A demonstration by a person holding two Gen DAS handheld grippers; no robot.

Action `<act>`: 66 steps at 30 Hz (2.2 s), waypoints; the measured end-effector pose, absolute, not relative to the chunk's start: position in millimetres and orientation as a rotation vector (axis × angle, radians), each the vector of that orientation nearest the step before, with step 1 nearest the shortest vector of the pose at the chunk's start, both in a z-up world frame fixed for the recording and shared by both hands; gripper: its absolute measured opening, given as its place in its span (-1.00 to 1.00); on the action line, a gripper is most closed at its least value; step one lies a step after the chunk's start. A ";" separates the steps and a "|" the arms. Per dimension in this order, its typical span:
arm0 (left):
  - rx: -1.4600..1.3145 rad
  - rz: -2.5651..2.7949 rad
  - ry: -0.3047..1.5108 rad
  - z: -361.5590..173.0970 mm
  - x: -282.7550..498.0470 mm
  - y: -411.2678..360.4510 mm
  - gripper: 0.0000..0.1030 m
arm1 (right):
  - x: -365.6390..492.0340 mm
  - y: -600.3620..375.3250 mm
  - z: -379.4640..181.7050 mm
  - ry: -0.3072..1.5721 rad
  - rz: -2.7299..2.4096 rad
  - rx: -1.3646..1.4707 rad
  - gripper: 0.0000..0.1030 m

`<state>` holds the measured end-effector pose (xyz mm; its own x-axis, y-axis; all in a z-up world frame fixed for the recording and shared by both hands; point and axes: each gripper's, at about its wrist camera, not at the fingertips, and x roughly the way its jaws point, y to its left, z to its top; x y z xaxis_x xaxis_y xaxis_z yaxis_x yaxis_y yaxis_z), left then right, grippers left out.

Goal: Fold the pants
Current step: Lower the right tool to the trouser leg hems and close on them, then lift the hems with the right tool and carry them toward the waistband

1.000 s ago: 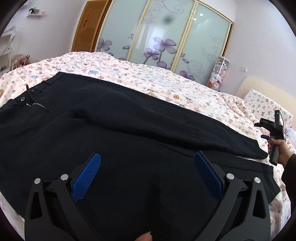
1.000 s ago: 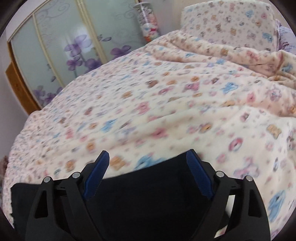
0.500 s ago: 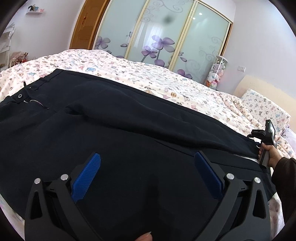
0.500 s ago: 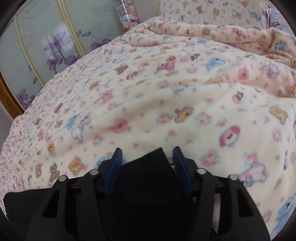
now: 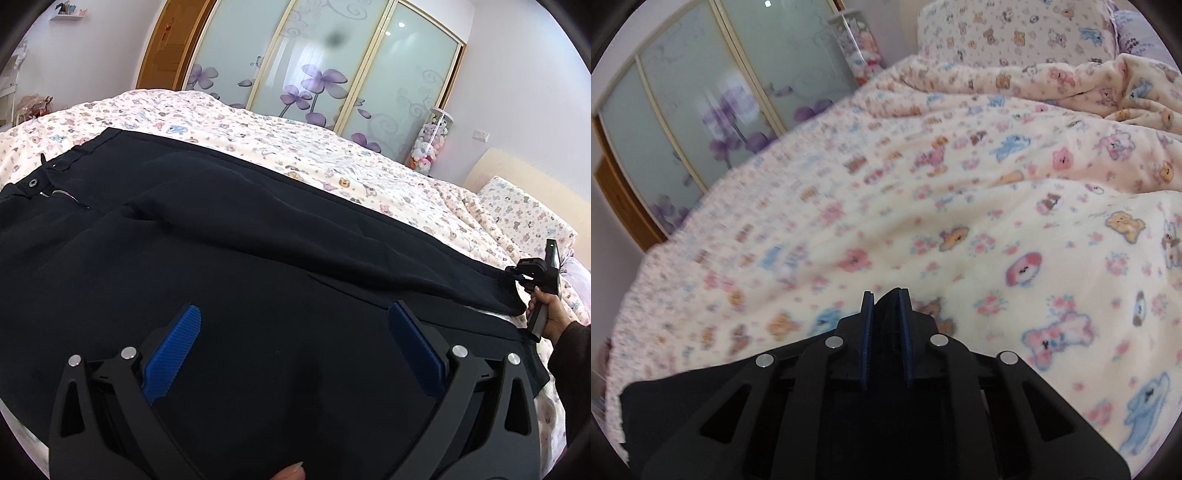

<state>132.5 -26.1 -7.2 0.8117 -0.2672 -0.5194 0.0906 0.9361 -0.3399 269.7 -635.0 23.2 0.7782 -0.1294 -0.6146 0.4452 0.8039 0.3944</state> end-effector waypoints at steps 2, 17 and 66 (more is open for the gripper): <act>-0.315 -0.202 0.592 -7.2 132.5 -26.0 0.97 | 253.2 -632.1 34.3 0.565 -0.286 0.572 -0.78; -0.330 -0.217 0.574 -4.8 131.1 -25.4 0.97 | 53.3 -545.9 31.2 0.474 -0.154 0.487 -0.88; -0.387 -0.297 0.760 64.6 214.0 63.5 0.97 | 19.0 -520.9 -51.7 0.317 -0.214 1.046 -0.91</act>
